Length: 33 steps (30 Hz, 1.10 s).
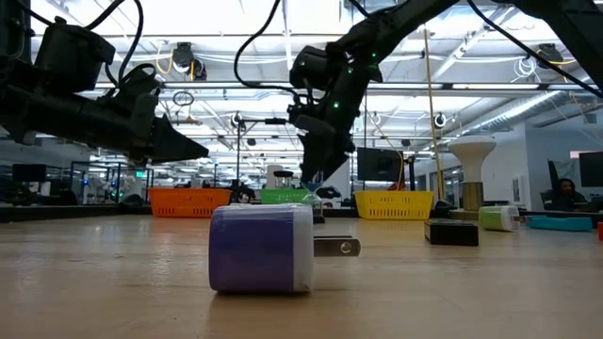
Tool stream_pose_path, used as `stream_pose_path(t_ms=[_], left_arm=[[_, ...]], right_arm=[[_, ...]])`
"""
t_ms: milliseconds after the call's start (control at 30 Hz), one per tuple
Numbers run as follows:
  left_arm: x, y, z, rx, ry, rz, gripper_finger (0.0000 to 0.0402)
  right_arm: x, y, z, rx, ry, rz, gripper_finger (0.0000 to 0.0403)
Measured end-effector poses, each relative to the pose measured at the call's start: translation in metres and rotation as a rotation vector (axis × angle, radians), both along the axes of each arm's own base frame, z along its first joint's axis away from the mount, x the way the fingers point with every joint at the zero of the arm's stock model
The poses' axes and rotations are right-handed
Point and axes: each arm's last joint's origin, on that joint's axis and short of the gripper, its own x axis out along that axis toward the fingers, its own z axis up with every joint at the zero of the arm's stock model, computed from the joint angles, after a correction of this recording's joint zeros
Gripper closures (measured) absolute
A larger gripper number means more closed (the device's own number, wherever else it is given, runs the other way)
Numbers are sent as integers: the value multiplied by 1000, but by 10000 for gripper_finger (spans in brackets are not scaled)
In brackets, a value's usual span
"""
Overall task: Pick & Place Office items
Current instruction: Put the blue hourglass into the green bin
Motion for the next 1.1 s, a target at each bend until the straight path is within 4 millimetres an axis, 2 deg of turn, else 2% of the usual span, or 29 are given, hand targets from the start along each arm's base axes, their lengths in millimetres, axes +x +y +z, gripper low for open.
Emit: stream_pose_path(t_ms=[133, 367, 400, 500, 600, 667, 733, 833, 900, 1000, 1100], left_arm=[[0, 0, 0, 0, 0, -1, 366], [0, 0, 0, 1, 1, 0, 366], [0, 0, 0, 2, 1, -1, 366], [0, 0, 0, 2, 1, -1, 366], [0, 0, 0, 3, 1, -1, 366], [0, 1, 0, 7, 2, 2, 366], [0, 2, 0, 8, 0, 7, 366], [0, 3, 0, 10, 0, 15, 366], [0, 3, 0, 10, 0, 16, 366], [0, 3, 0, 11, 1, 16, 366], [0, 3, 0, 11, 3, 16, 366]], right_arm=[[1, 0, 0, -6, -10, 4, 105], [-3, 0, 8, -10, -11, 6, 201], [-4, 0, 12, -15, -24, 6, 202], [-9, 1, 36, -35, -76, 4, 202], [-11, -5, 71, -72, -176, -18, 202], [-13, -16, 90, -98, -232, -43, 202], [-15, -32, 99, -123, -256, -66, 202], [-12, -57, 89, -141, -230, -88, 202], [-12, -71, 74, -129, -182, -95, 202], [-7, -86, 57, -103, -187, -78, 202], [-4, -91, 43, -106, -159, -61, 202]])
